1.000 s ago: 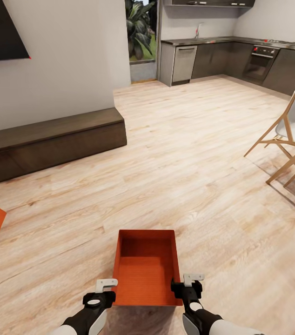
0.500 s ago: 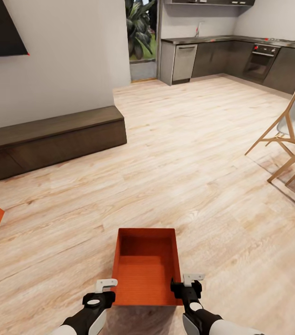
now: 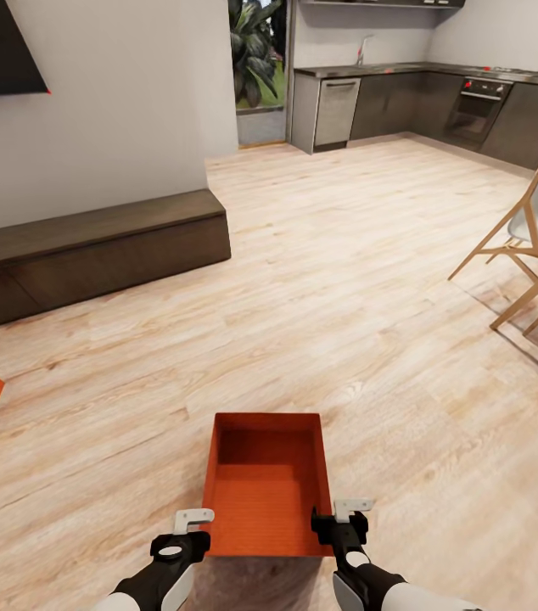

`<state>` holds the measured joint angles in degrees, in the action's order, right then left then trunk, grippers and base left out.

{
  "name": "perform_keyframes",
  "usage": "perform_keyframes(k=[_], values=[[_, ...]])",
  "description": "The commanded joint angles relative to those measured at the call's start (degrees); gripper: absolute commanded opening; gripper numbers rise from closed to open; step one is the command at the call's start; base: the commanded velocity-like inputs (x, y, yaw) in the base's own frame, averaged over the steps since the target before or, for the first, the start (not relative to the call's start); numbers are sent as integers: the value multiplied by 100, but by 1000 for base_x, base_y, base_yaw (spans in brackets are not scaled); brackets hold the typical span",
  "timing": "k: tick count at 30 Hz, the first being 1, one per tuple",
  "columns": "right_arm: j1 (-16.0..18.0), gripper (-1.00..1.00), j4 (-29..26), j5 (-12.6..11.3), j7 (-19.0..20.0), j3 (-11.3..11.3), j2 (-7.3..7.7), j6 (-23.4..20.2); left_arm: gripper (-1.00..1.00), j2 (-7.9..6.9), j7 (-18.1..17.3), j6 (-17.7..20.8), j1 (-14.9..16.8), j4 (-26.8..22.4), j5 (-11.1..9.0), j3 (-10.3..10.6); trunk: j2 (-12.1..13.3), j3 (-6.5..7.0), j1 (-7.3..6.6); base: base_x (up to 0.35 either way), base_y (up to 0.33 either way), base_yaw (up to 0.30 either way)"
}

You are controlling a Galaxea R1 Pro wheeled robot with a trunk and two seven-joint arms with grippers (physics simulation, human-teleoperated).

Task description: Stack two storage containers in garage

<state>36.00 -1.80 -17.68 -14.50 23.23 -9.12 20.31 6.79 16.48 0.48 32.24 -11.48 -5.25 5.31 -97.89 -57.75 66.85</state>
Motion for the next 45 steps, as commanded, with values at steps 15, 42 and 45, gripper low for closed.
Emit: perform_keyframes(k=[15,42,45], values=[[3,100,11,-49,-18,50,3,76,100,1,31,7,2,-4,-55,49,-605,-273,330,0,0,0],[-23,100,40,-52,3,50,16,350,100,3,31,5,2,-3,-55,49,-1687,-758,923,0,0,0],[-23,100,40,-51,3,50,9,350,100,1,31,5,2,-4,-55,49,-1808,-812,988,0,0,0]])
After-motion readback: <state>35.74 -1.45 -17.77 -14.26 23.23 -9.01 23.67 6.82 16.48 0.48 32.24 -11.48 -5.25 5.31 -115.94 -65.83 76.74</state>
